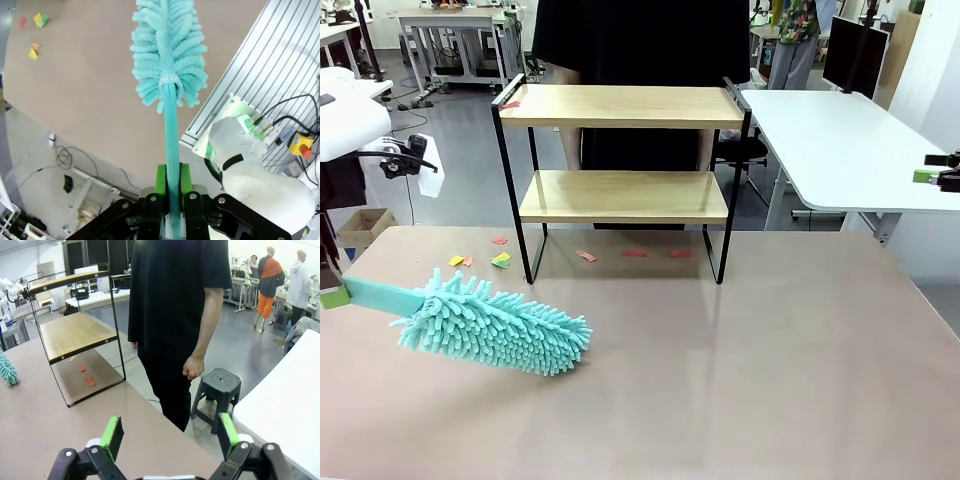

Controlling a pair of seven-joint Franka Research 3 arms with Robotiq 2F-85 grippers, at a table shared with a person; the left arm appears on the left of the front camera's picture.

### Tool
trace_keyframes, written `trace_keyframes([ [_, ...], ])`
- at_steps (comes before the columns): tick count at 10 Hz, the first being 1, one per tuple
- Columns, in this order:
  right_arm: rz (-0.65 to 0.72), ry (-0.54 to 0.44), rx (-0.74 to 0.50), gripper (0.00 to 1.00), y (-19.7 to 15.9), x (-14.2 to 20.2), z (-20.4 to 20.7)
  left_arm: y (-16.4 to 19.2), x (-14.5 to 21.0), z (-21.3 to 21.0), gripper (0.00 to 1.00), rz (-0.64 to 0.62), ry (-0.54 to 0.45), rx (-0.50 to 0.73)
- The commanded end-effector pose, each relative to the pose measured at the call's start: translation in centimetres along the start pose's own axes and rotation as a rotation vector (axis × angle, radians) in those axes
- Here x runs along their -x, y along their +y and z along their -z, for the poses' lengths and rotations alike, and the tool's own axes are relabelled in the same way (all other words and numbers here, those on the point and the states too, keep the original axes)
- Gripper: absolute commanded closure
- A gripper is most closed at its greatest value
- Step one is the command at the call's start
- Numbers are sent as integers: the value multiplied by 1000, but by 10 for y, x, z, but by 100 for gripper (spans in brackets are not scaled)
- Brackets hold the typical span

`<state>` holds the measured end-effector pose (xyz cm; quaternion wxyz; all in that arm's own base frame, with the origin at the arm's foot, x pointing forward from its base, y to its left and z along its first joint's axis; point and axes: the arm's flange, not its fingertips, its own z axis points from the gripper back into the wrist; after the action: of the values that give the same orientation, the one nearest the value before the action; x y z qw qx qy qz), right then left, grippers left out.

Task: Clean the shelf.
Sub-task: Clean the specific section of the Shelf indicated by the human with the Duster.

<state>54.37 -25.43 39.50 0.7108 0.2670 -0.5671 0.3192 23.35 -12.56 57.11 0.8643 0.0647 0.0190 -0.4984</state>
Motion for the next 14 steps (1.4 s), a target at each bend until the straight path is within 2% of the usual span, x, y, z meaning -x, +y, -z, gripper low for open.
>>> trace_keyframes([
  [1,-5,2,-3,0,1,-3,1,-2,1,-2,87,-10,-13,24],
  [14,-5,2,-3,0,1,-3,1,-2,1,-2,87,-10,-13,24],
])
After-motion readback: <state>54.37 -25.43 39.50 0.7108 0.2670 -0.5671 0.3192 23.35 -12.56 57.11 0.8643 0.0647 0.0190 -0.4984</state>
